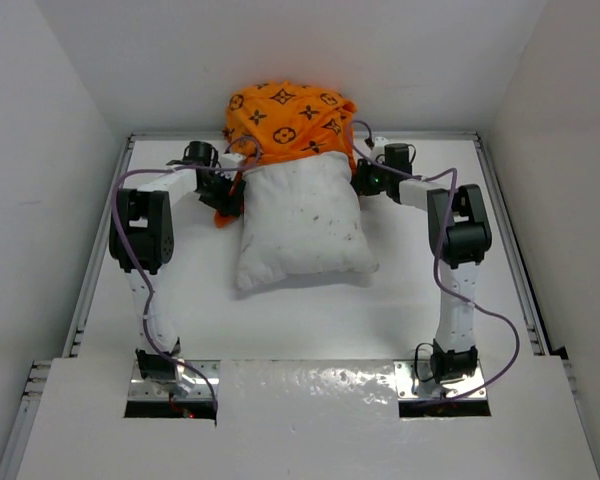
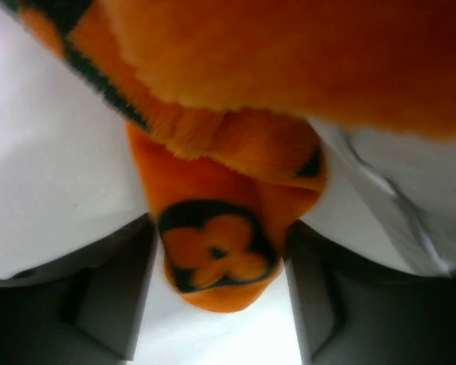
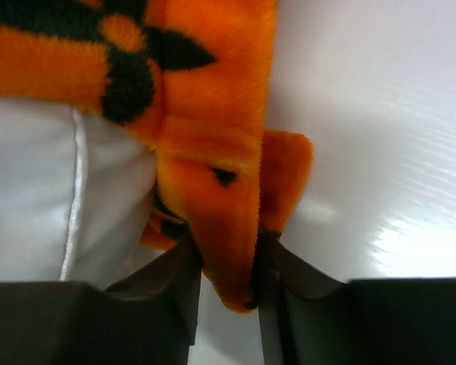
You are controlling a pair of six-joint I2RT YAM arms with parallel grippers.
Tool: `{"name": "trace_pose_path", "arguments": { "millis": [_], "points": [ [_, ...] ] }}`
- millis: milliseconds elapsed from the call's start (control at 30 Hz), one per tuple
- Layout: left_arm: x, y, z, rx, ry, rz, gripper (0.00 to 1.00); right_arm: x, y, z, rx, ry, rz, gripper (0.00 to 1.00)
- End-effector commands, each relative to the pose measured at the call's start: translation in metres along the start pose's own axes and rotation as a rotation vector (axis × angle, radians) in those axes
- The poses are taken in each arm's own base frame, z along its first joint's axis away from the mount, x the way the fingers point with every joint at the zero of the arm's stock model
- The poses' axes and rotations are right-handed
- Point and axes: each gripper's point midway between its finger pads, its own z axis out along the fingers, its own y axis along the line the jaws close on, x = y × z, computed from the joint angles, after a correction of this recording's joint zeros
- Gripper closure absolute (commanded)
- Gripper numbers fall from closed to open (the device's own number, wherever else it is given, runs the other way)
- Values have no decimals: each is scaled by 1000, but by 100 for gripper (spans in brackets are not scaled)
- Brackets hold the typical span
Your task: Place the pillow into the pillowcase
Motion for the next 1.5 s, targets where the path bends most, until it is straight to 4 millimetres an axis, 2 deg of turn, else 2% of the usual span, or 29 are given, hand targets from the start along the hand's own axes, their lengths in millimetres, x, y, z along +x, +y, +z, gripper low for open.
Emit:
{"name": "trace_pose_path", "arguments": {
  "millis": [0,33,67,100,167,200,267,300,333,400,433,500,533,567,600,667,733,767,800,833,867,933,967,1067,1167,1300,1367,1433,1467],
  "points": [
    [-12,-12,2,64,-49,40,57,-20,23,7,-99,-51,44,80],
    [-12,-18,-2,91,-54,52,73,-9,25,4,-98,-1,67,90],
    [-14,-25,-11,113,-66,73,99,-7,26,-2,-98,14,73,97],
    [-13,-39,-20,182,-74,89,100,13,29,-9,-98,62,84,100],
    [-19,-67,-51,345,-166,219,100,12,45,-39,-126,82,75,100],
    [-5,-83,-66,429,-128,216,100,30,60,-53,-189,130,88,100],
    [-14,-104,-96,554,-192,304,100,22,98,-91,-319,157,112,100],
    [-1,-119,-113,630,-150,308,100,29,128,-113,-458,205,169,100],
    [-16,-129,-132,677,-199,334,100,13,157,-136,-533,182,146,100],
    [-24,-142,-157,723,-195,259,100,-7,197,-166,-666,156,148,100],
    [-47,-146,-178,725,-276,281,100,-20,216,-179,-720,125,130,100],
    [-71,-151,-204,737,-362,287,100,-60,247,-218,-836,74,228,100],
    [-99,-154,-230,758,-458,306,100,-102,256,-236,-906,-101,139,100],
    [-114,-155,-241,780,-502,300,100,-127,264,-253,-952,-94,272,100],
    [-131,-149,-264,791,-536,221,100,-154,271,-271,-1012,-197,213,100],
    [-161,-146,-284,796,-655,269,100,-193,271,-283,-1079,-175,363,100],
    [-171,-146,-307,883,-632,123,100,-219,273,-301,-1160,-267,386,100],
    [-186,-145,-323,903,-706,240,100,-232,276,-310,-1205,-259,462,100],
    [-190,-148,-335,963,-623,57,100,-237,270,-299,-1211,-262,522,100],
    [-198,-143,-337,947,-639,15,100,-244,266,-296,-1212,-264,578,100],
    [-210,-142,-358,926,-708,66,100,-257,264,-294,-1207,-309,594,100],
    [-224,-139,-376,885,-791,132,100,-264,266,-290,-1139,-332,528,100],
    [-230,-136,-383,869,-812,132,100,-267,263,-283,-1059,-413,411,100],
    [-254,-115,-413,767,-940,104,100,-275,248,-279,-802,-471,352,100],
    [-264,-92,-425,682,-1015,25,100,-298,249,-316,-747,-562,231,100],
    [-277,-71,-465,550,-1160,25,100,-333,233,-359,-759,-662,241,100],
    [-280,-63,-472,469,-1194,38,100,-326,224,-345,-697,-639,245,100],
    [-283,-50,-455,449,-1190,-35,100,-317,217,-324,-701,-636,328,100],
    [-286,-51,-469,443,-1245,6,100,-336,209,-335,-691,-696,310,100]
  ]
}}
